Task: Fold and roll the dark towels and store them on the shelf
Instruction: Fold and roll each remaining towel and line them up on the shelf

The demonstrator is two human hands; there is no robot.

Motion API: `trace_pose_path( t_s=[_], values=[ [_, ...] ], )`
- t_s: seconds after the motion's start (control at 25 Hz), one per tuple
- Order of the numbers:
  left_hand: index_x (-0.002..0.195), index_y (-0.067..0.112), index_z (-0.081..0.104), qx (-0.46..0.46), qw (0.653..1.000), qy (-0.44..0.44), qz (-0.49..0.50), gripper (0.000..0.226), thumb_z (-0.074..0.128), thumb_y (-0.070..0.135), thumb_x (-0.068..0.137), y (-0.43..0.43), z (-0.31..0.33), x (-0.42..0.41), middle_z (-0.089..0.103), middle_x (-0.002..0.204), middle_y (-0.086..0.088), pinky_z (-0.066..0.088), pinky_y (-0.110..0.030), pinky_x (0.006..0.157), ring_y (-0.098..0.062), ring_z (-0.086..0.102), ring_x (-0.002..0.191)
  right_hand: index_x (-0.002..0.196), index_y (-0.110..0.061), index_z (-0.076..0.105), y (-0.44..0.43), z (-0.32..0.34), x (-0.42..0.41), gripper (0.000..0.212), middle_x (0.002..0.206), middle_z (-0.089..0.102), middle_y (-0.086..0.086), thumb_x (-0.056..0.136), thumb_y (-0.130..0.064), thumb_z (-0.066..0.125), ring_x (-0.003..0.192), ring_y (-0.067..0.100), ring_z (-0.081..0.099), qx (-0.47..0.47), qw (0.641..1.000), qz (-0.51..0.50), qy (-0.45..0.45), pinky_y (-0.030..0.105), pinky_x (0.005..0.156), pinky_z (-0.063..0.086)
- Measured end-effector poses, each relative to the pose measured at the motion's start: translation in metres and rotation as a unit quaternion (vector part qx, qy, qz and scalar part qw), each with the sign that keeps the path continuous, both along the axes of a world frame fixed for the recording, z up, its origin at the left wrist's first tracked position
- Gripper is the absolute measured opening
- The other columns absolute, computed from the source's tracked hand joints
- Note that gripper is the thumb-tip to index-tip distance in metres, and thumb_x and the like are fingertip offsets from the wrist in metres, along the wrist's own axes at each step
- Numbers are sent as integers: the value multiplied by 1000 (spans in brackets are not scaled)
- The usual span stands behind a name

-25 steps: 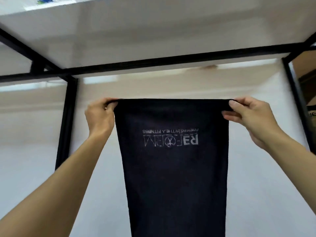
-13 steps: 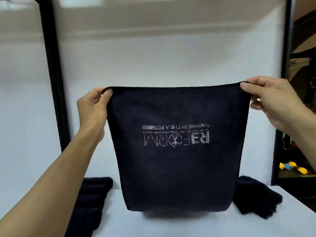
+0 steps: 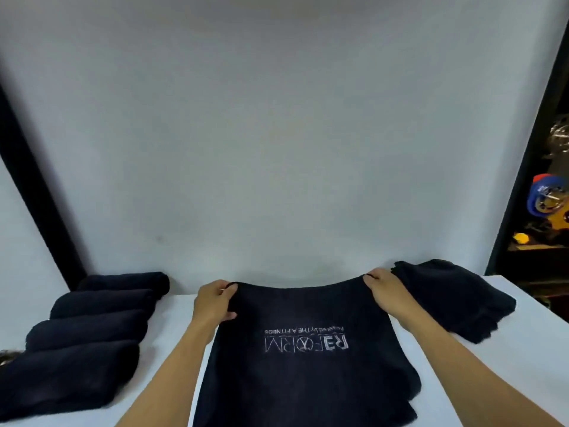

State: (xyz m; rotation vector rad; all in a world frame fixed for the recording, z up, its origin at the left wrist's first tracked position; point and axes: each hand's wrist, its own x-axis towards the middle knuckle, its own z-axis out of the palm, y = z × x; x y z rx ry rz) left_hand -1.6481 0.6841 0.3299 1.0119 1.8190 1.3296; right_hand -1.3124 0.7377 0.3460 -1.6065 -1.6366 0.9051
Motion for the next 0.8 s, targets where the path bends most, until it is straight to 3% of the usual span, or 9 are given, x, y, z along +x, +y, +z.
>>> trace_pose_path(
  t_s=[0.16,0.28,0.36,0.52,0.68,0.8],
  values=[
    [87,15,61,-14,976,215,-15,17,51,22,99,4,-35,3,66,81,-2,49,-31,65,-18,59,60,100,-19,50,-3,-42,-1,16,88,63,3,103,-29,38,81,18,59,11,997,50,-52,24,67,42],
    [85,19,60,-10,953,300,-36,18,50,24,99,-13,-37,-2,66,77,3,41,-21,63,-15,57,72,95,-22,48,-19,-49,13,13,69,57,-2,102,-28,40,62,12,53,70,985,78,-135,23,58,39],
    [81,23,62,-23,934,352,-50,18,53,27,97,-18,-29,-5,66,73,7,39,-24,62,-11,57,71,94,-24,50,-20,-40,17,13,69,58,-4,102,-30,41,63,12,54,85,981,91,-152,25,60,40],
    [86,18,61,38,956,289,-45,16,51,23,98,-8,-19,4,66,79,9,41,-27,68,-13,60,79,96,-20,52,-3,-31,6,16,85,62,2,102,-29,40,76,16,57,59,992,99,-45,27,69,44],
    [92,18,54,-29,947,320,16,17,43,27,101,-7,-35,-1,62,73,-5,40,-33,59,-26,56,73,99,-21,43,8,-50,10,16,66,58,1,103,-33,33,64,19,56,112,975,40,-189,32,56,42],
    [88,19,60,-38,918,395,-22,17,52,31,97,2,-30,-12,64,72,1,36,-28,59,-21,56,72,100,-24,45,18,-49,8,14,71,61,-3,102,-35,36,69,18,59,140,963,47,-227,36,62,45]
  ],
)
